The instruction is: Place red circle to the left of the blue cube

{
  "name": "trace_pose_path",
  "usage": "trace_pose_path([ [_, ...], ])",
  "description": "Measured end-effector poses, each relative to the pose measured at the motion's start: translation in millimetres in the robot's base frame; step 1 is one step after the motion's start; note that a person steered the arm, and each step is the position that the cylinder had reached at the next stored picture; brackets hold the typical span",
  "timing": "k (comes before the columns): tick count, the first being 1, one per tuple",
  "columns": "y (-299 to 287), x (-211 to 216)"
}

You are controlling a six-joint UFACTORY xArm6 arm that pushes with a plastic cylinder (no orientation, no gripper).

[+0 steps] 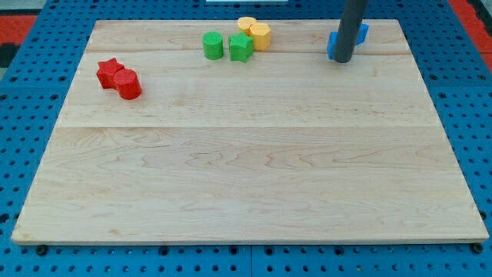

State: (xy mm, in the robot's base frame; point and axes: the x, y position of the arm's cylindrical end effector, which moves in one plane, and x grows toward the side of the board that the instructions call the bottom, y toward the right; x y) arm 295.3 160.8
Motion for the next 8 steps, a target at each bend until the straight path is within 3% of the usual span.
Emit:
trace_pose_path([
  [1, -26, 59],
  [2, -90, 122],
  [3, -193, 166],
  [6, -407, 157],
  [8, -427, 84],
])
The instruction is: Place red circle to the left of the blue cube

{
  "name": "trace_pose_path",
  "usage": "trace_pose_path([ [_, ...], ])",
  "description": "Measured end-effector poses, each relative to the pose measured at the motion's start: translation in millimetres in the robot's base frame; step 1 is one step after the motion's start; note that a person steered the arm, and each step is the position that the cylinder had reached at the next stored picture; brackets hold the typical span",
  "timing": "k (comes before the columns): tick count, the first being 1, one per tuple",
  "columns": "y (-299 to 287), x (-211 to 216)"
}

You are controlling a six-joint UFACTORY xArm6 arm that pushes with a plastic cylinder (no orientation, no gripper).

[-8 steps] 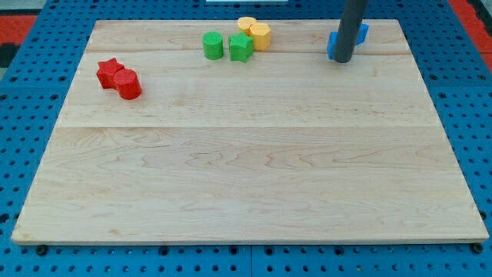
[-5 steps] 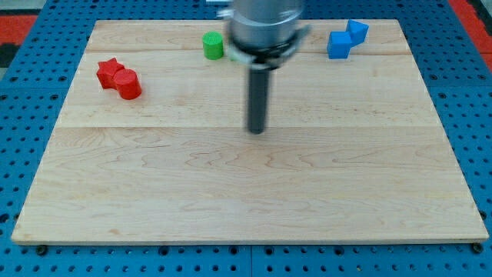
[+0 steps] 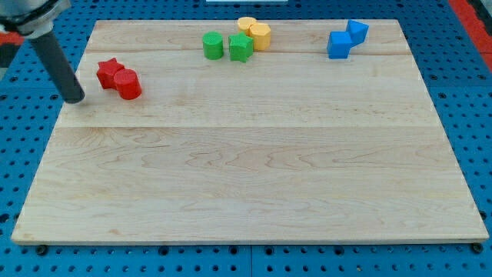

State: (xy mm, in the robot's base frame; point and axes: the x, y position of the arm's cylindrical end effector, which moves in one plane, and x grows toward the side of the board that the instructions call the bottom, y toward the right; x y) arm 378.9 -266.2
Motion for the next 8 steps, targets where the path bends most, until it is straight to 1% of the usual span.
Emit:
trace_pose_path([
  [2, 124, -44],
  [3, 179, -55],
  [4, 157, -49],
  [6, 167, -28],
  [7, 182, -23],
  [8, 223, -23],
])
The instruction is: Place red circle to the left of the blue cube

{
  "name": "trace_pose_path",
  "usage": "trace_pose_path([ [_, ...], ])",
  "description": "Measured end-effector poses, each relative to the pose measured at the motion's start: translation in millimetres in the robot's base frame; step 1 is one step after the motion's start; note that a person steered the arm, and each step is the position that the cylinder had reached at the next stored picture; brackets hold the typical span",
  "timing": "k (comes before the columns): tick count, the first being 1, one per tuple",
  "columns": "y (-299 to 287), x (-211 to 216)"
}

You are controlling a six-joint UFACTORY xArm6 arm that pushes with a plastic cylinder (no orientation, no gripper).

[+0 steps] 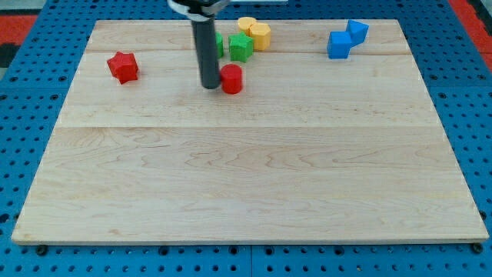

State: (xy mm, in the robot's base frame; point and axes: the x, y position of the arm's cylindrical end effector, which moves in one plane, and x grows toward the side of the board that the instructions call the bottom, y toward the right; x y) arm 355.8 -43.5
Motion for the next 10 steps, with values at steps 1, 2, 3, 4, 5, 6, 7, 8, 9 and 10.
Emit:
trace_pose_path([
  [1, 43, -2],
  [2, 89, -9],
  [3, 117, -24],
  [4, 130, -46],
  [5, 130, -62],
  [6, 139, -71],
  [7, 132, -72],
  [8, 119, -81],
  [9, 112, -88],
  [10, 125, -95],
])
